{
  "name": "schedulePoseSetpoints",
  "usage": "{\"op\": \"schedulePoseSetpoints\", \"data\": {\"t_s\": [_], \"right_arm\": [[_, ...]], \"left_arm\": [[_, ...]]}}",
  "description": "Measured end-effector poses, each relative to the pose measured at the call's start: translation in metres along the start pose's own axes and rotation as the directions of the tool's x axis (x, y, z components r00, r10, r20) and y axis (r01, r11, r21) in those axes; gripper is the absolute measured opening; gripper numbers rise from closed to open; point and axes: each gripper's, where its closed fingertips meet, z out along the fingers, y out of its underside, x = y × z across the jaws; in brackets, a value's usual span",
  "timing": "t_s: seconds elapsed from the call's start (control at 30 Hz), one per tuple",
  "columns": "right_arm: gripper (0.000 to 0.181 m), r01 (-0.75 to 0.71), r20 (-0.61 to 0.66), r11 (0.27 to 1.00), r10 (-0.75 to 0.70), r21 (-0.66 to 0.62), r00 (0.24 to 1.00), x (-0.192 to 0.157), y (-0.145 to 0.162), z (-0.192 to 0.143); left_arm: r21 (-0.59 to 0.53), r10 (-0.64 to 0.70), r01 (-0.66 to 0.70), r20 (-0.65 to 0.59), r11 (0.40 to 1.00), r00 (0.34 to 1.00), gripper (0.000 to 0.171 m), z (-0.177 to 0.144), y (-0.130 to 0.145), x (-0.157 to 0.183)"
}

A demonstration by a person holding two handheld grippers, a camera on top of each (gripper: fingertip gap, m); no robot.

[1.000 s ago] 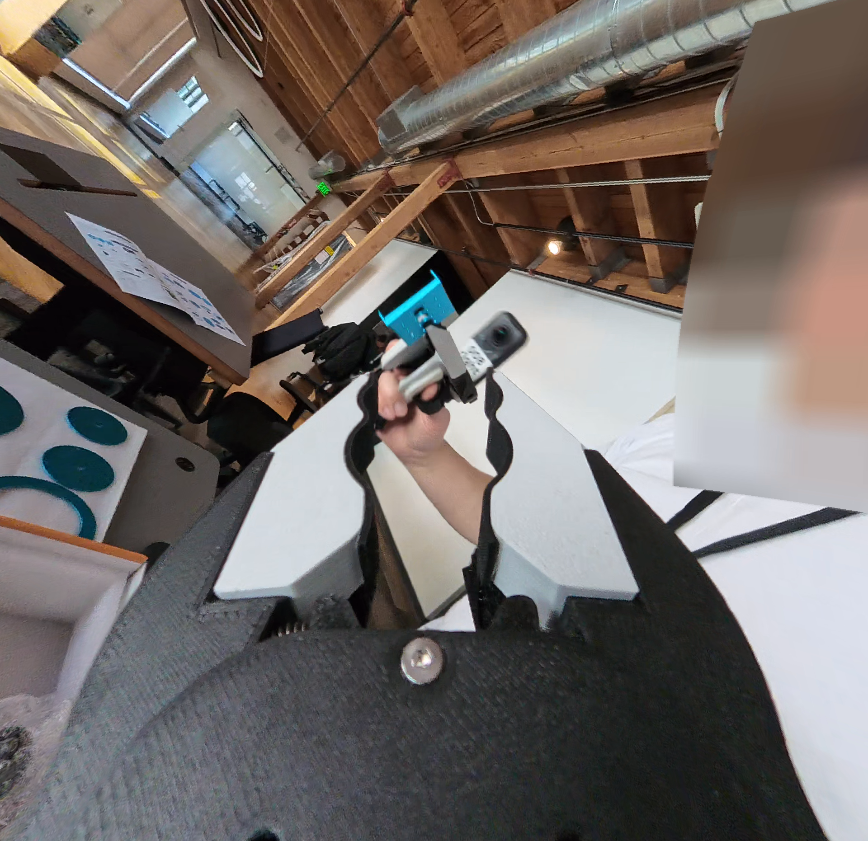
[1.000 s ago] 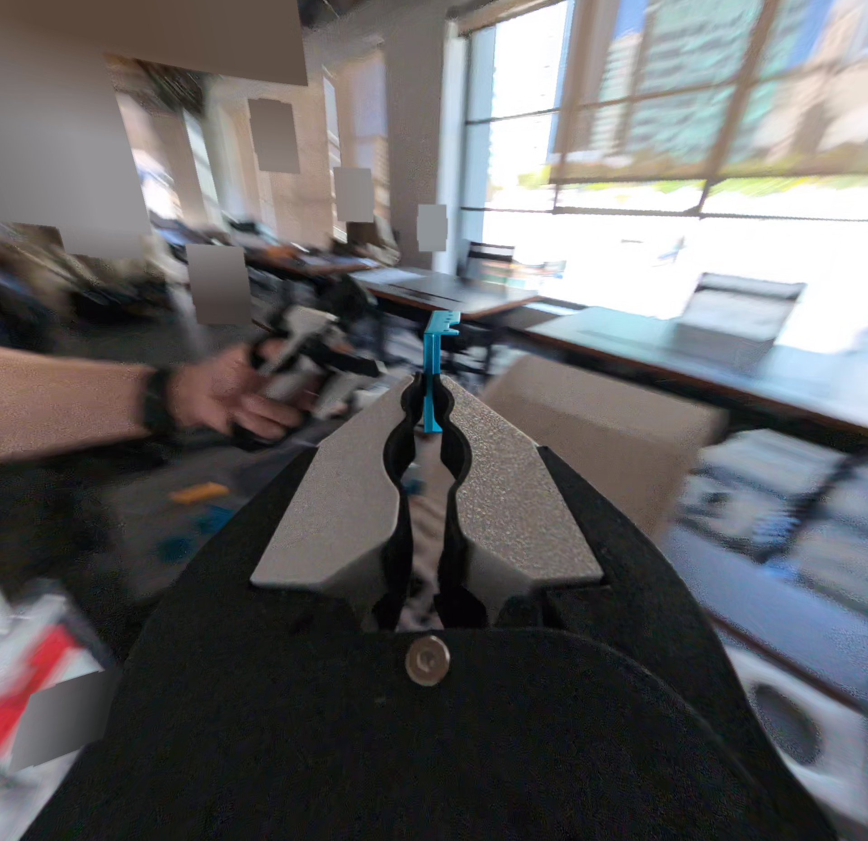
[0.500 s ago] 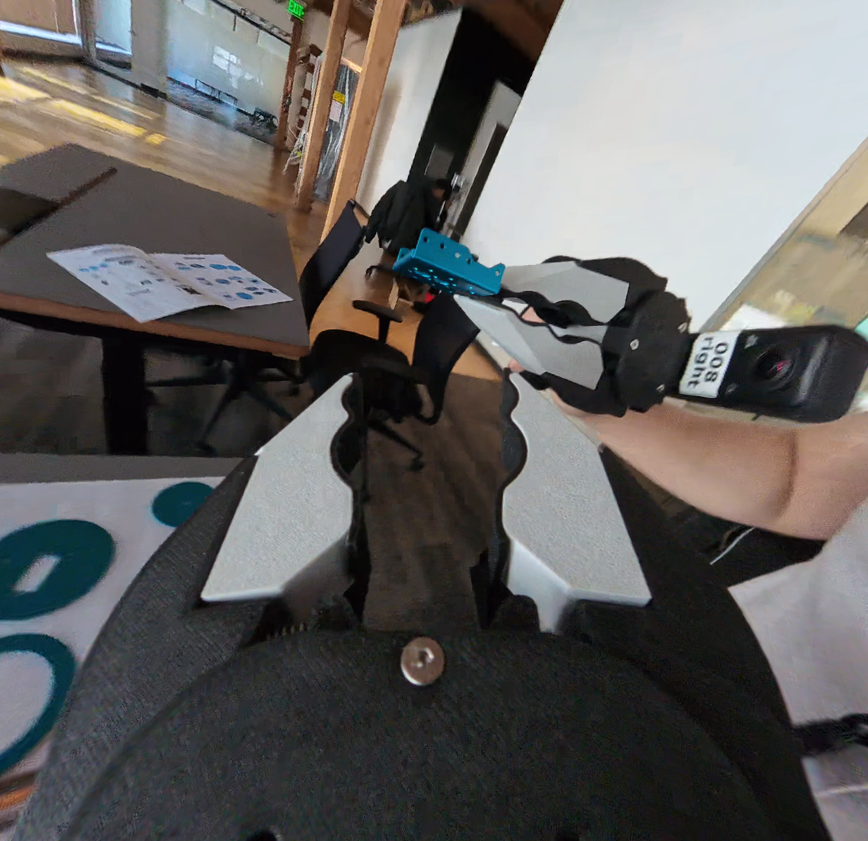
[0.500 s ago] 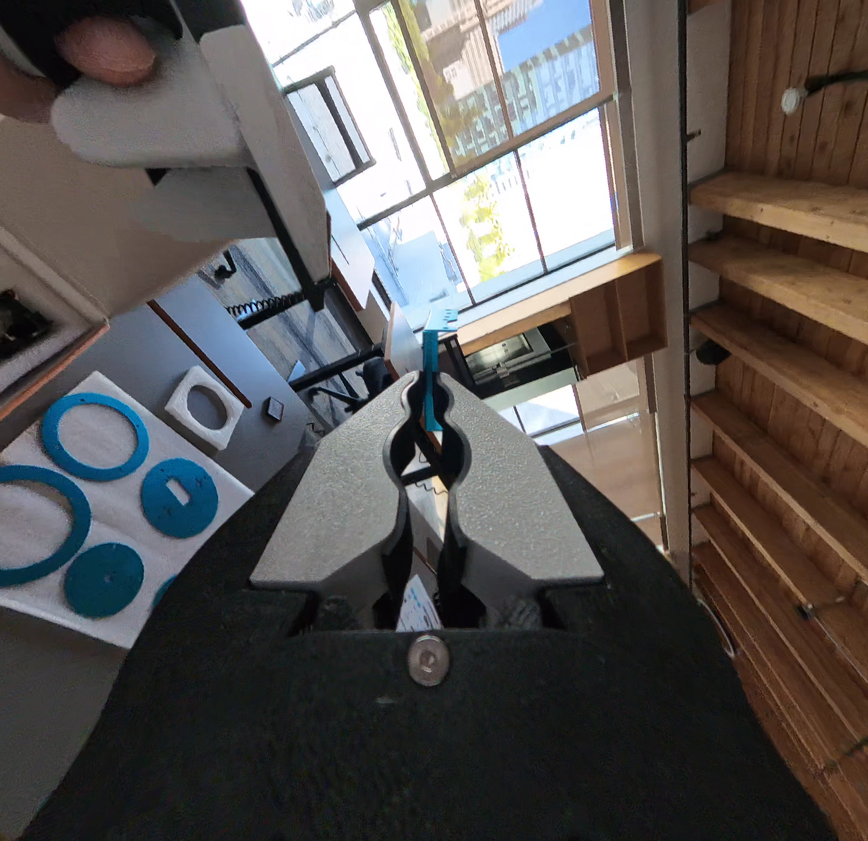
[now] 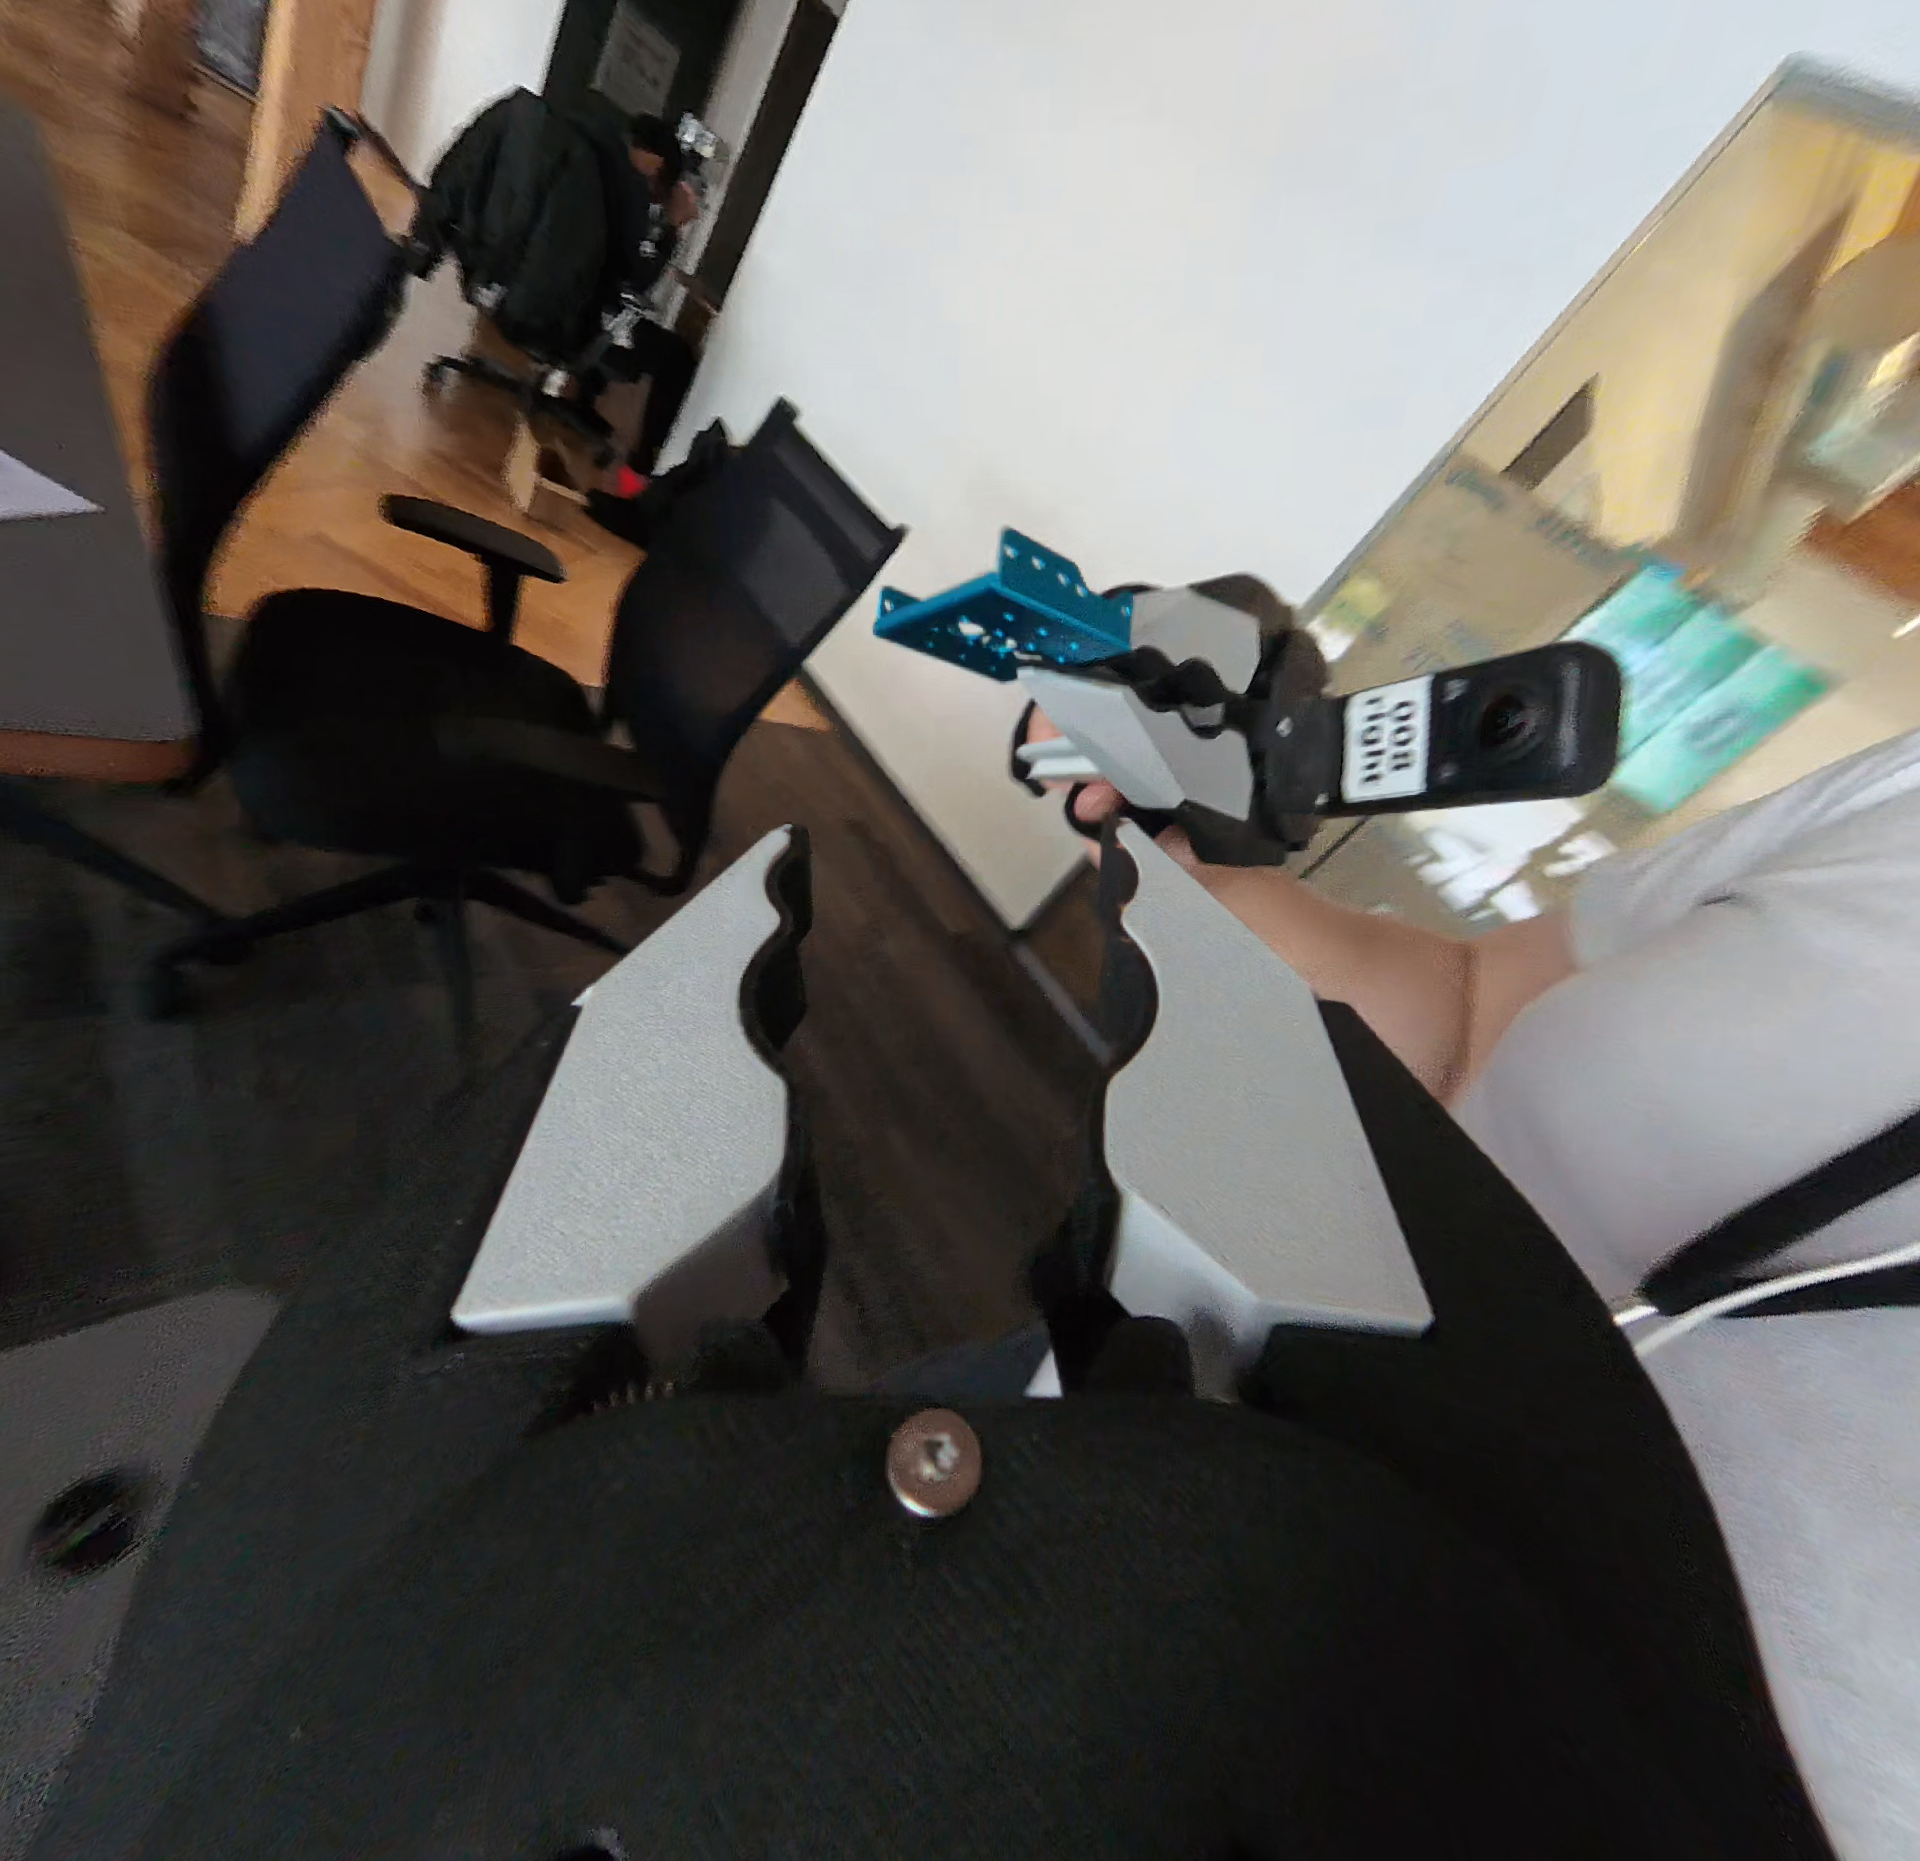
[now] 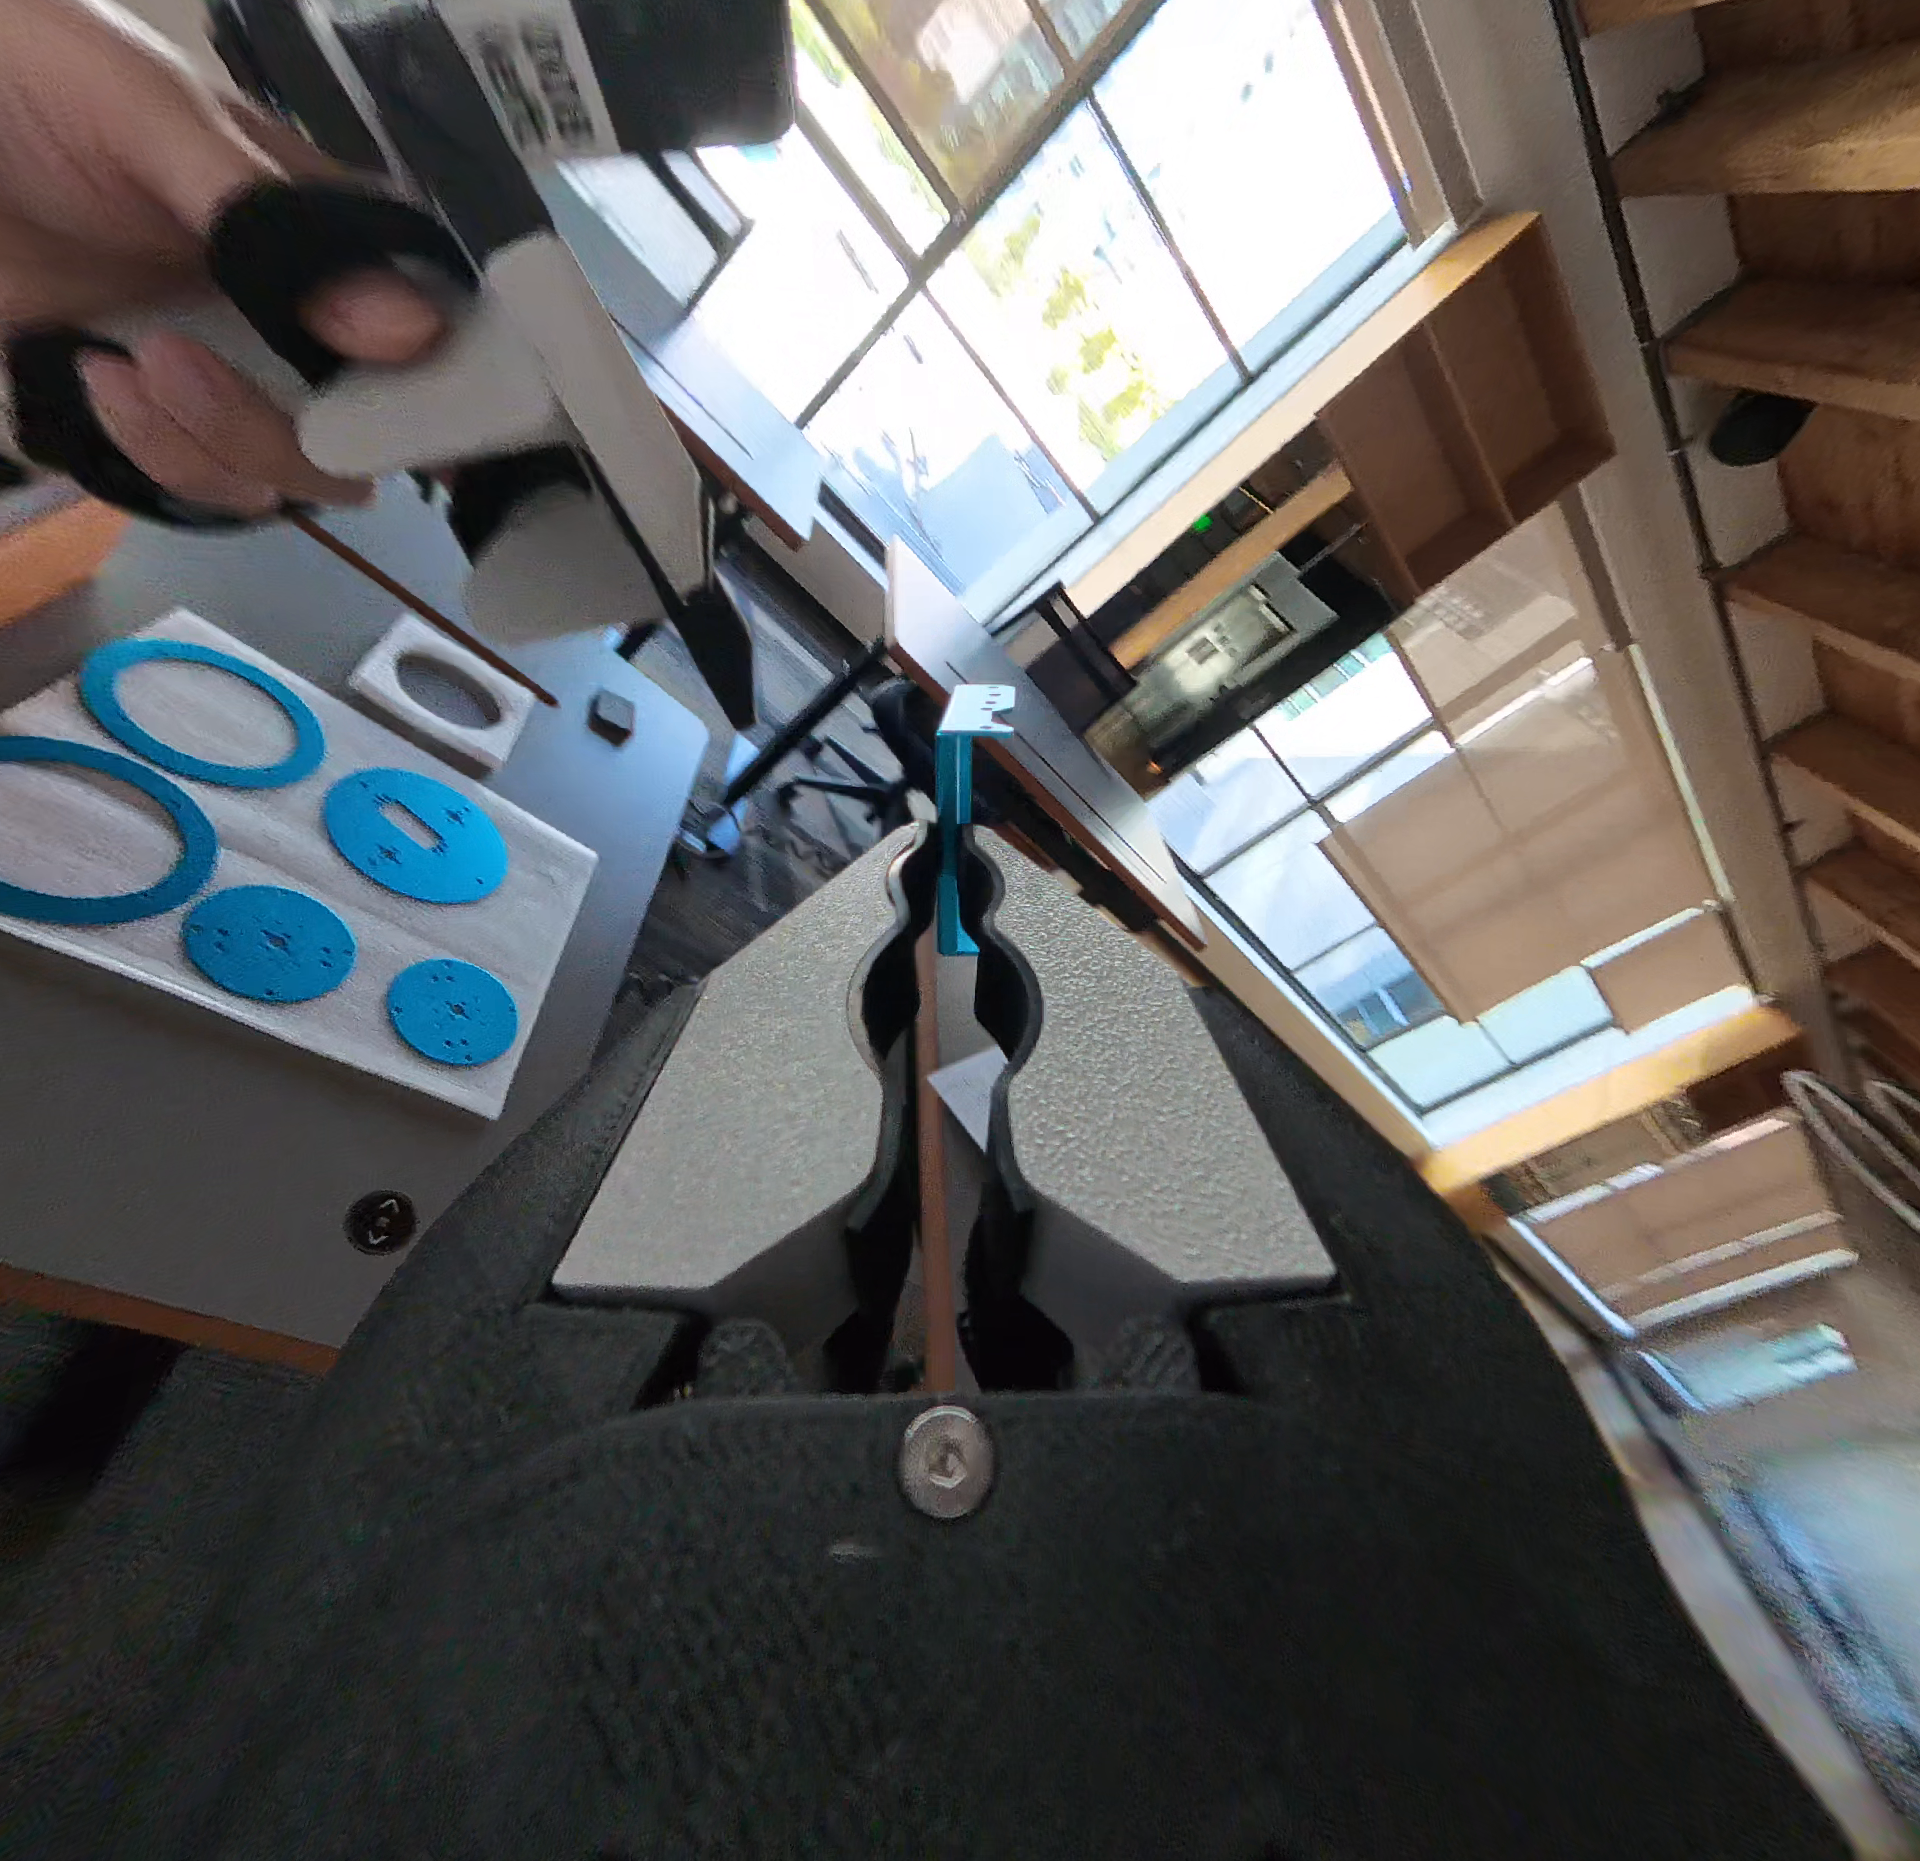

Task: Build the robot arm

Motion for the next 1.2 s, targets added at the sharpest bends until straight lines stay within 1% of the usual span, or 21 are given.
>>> {"op": "schedulePoseSetpoints", "data": {"t_s": [0.07,0.1,0.13,0.2,0.27,0.33,0.37,0.47,0.6,0.73,0.8,0.83,0.9,0.93,1.0,1.07,1.1,1.17,1.2], "right_arm": [[0.002,-0.089,0.085,0.994,0.084,0.066,0.993,0.026,0.02,-0.011],[0.002,-0.114,0.109,0.99,0.105,0.086,0.988,0.042,0.029,-0.015],[0.002,-0.127,0.105,0.986,0.116,0.105,0.988,0.062,0.037,-0.019],[0.002,-0.159,0.108,0.975,0.144,0.154,0.984,0.102,0.051,-0.025],[0.002,-0.179,0.109,0.963,0.16,0.199,0.981,0.14,0.064,-0.027],[0.001,-0.179,0.148,0.953,0.145,0.243,0.978,0.161,0.076,-0.025],[0.001,-0.173,0.152,0.953,0.138,0.25,0.979,0.17,0.083,-0.022],[0.002,-0.136,0.157,0.956,0.097,0.261,0.983,0.189,0.106,-0.008],[0.001,-0.066,0.208,0.961,0.009,0.27,0.978,0.2,0.129,0.018],[0.002,0.034,0.259,0.961,-0.108,0.273,0.96,0.21,0.156,0.055],[0.002,0.045,0.284,0.961,-0.126,0.274,0.951,0.217,0.169,0.075],[0.002,0.048,0.289,0.961,-0.13,0.273,0.949,0.222,0.175,0.085],[0.002,0.055,0.299,0.963,-0.135,0.263,0.945,0.232,0.19,0.103],[0.002,0.041,0.305,0.965,-0.121,0.259,0.945,0.238,0.197,0.111],[0.002,-0.007,0.308,0.972,-0.067,0.235,0.949,0.248,0.216,0.127],[0.003,-0.095,0.299,0.972,0.027,0.216,0.954,0.26,0.233,0.141],[0.008,-0.144,0.28,0.967,0.082,0.208,0.956,0.268,0.243,0.149],[0.029,-0.245,0.256,0.953,0.195,0.18,0.947,0.285,0.269,0.162],[0.032,-0.299,0.255,0.943,0.256,0.148,0.933,0.291,0.286,0.167]], "left_arm": [[0.04,-0.152,0.159,-0.134,0.987,0.979,0.058,0.043,-0.019,-0.01],[0.061,-0.218,0.235,-0.205,0.97,0.954,0.057,0.063,-0.033,-0.015],[0.07,-0.264,0.29,-0.254,0.954,0.93,0.055,0.082,-0.045,-0.022],[0.066,-0.284,0.32,-0.316,0.945,0.905,0.056,0.119,-0.065,-0.033],[0.081,-0.292,0.347,-0.383,0.934,0.876,0.059,0.146,-0.087,-0.04],[0.088,-0.304,0.378,-0.441,0.922,0.844,0.064,0.167,-0.108,-0.048],[0.084,-0.301,0.375,-0.449,0.923,0.841,0.067,0.176,-0.115,-0.054],[0.086,-0.246,0.317,-0.454,0.945,0.856,0.071,0.198,-0.134,-0.071],[0.109,-0.188,0.269,-0.472,0.957,0.861,0.069,0.211,-0.158,-0.101],[0.095,-0.182,0.274,-0.538,0.957,0.823,0.067,0.221,-0.177,-0.133],[0.067,-0.177,0.257,-0.559,0.964,0.81,0.06,0.228,-0.185,-0.152],[0.043,-0.178,0.244,-0.564,0.969,0.806,0.051,0.232,-0.188,-0.162],[0.011,-0.196,0.245,-0.566,0.97,0.801,0.047,0.238,-0.199,-0.182],[0.005,-0.192,0.233,-0.551,0.972,0.812,0.047,0.24,-0.204,-0.192],[0.004,-0.161,0.187,-0.49,0.982,0.856,0.047,0.247,-0.211,-0.214],[0.022,-0.125,0.148,-0.422,0.989,0.898,0.047,0.255,-0.219,-0.235],[0.043,-0.103,0.129,-0.381,0.991,0.919,0.047,0.259,-0.224,-0.246],[0.099,-0.051,0.081,-0.275,0.992,0.96,0.047,0.268,-0.233,-0.271],[0.13,-0.018,0.046,-0.208,0.99,0.978,0.047,0.272,-0.238,-0.285]]}}
